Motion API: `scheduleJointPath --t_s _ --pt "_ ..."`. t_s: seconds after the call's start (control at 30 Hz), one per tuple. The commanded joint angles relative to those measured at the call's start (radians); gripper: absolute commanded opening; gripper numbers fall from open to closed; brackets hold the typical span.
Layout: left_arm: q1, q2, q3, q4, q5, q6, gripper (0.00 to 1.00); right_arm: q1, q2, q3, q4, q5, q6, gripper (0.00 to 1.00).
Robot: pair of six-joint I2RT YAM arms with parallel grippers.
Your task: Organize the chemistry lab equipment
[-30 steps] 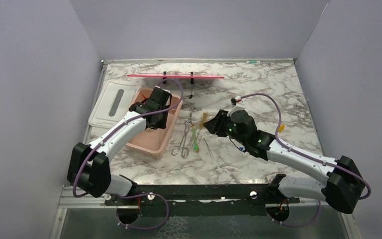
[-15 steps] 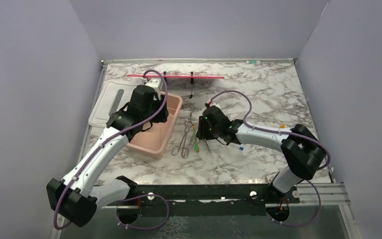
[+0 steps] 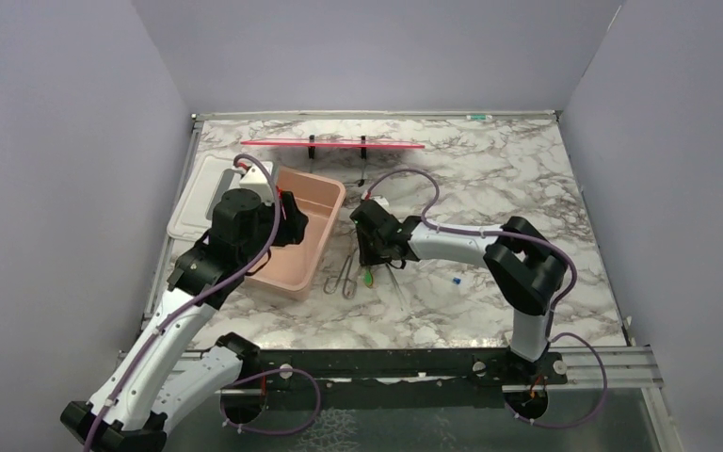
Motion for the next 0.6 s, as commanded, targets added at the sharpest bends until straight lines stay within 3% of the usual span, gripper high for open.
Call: scheduleJointPath --t_s 0.0,0.3,0.57 --pt "0.000 -0.065 -0.022 0.023 -0.036 -0.017 0.58 0.014 0.055 0.049 -0.128 0.119 0.035 0.31" --pt "0.000 -0.109 -0.020 0.000 -0.025 -0.008 0.59 0.018 0.018 0.046 -0.140 0.138 0.056 0.12" --pt "0.000 -0.158 -0.021 -0.028 -0.025 -0.040 0.59 0.019 -0.138 0.022 -0.130 0.127 0.093 0.10"
